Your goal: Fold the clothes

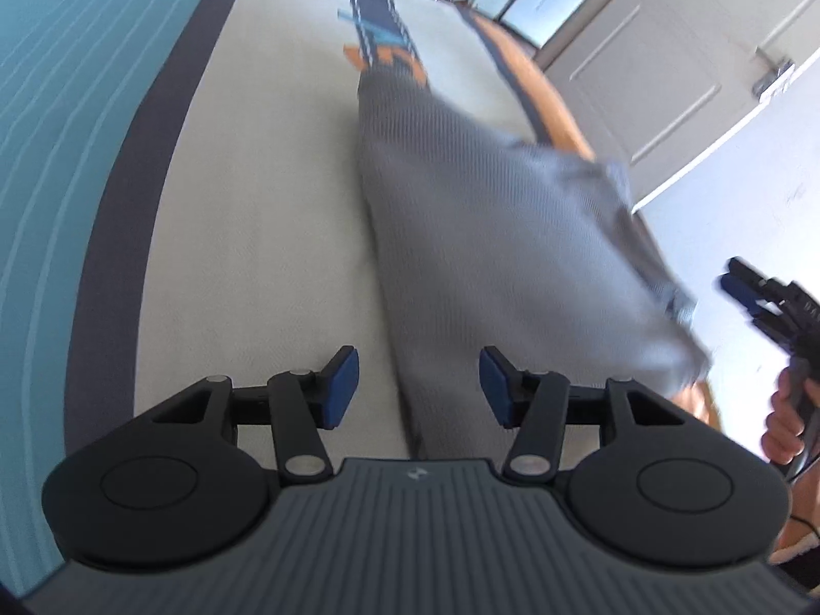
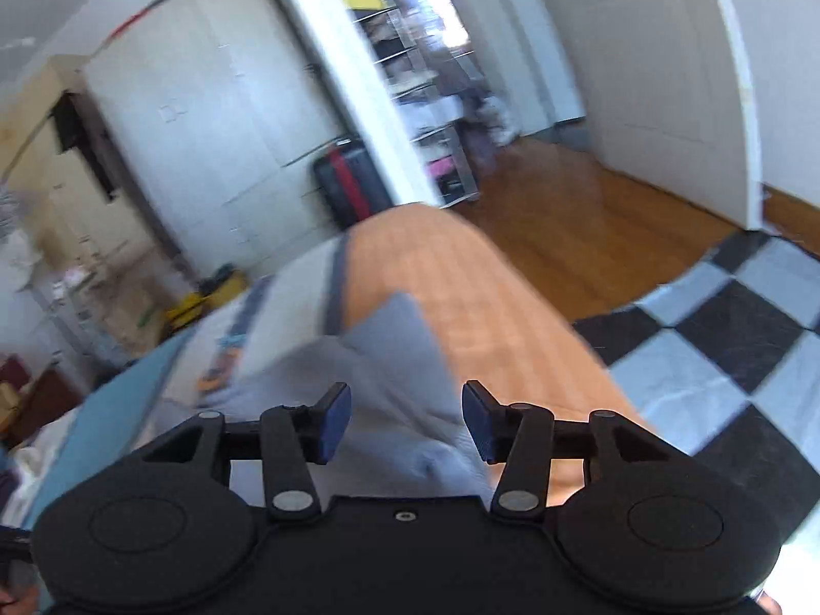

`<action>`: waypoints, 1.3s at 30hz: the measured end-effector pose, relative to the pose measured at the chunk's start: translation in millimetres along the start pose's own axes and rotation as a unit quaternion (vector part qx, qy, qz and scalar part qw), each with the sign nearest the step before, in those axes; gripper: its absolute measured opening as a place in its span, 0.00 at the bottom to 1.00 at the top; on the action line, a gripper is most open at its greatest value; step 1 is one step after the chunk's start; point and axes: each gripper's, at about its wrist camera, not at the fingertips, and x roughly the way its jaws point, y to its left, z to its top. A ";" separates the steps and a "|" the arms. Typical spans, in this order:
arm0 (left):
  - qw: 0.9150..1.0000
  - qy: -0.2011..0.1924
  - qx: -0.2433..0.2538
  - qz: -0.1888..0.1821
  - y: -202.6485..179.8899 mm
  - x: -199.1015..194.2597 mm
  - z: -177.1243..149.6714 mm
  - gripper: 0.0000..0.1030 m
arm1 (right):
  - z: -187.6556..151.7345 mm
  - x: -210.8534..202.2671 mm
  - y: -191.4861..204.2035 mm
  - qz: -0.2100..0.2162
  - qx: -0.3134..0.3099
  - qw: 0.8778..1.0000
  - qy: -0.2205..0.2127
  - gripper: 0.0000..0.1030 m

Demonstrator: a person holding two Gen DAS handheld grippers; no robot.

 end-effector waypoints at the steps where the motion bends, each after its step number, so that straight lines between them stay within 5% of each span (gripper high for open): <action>1: 1.000 -0.004 -0.005 -0.006 0.7 0.4 3.1 0.50 | 6.9 13.4 5.9 0.027 -0.002 0.999 0.021 0.61; 4: 1.000 -0.011 -0.004 -0.016 0.3 1.8 10.4 0.50 | 21.9 61.8 25.8 0.047 -0.018 0.996 0.067 0.62; 9: 1.000 -0.018 0.005 -0.009 1.8 7.5 20.9 0.50 | 48.8 123.2 45.9 0.010 -0.090 0.990 0.104 0.62; 16: 1.000 -0.021 0.006 0.000 5.3 17.8 35.1 0.50 | 42.6 182.8 50.0 0.028 -0.160 0.970 0.179 0.61; 18: 1.000 -0.022 0.007 0.002 6.3 20.7 39.2 0.50 | 35.0 179.0 54.8 0.039 -0.192 0.968 0.158 0.41; 19: 1.000 -0.023 0.007 0.003 6.8 22.2 41.2 0.50 | 35.1 174.3 55.0 0.031 -0.190 0.970 0.151 0.09; 23: 1.000 -0.024 0.012 0.009 7.2 27.2 44.4 0.50 | 35.3 155.5 56.2 -0.005 -0.183 0.975 0.122 0.08; 29: 0.998 -0.020 0.033 0.042 -1.4 34.7 37.2 0.50 | 35.7 127.3 57.9 -0.057 -0.172 0.980 0.079 0.16; 35: 0.998 -0.012 0.049 0.027 -8.8 26.4 12.1 0.51 | 35.3 97.5 60.2 -0.105 -0.160 0.981 0.035 0.54; 39: 0.998 -0.004 0.061 0.011 -13.8 22.6 -8.0 0.62 | 4.7 50.0 75.7 -0.027 -0.156 0.987 0.039 0.56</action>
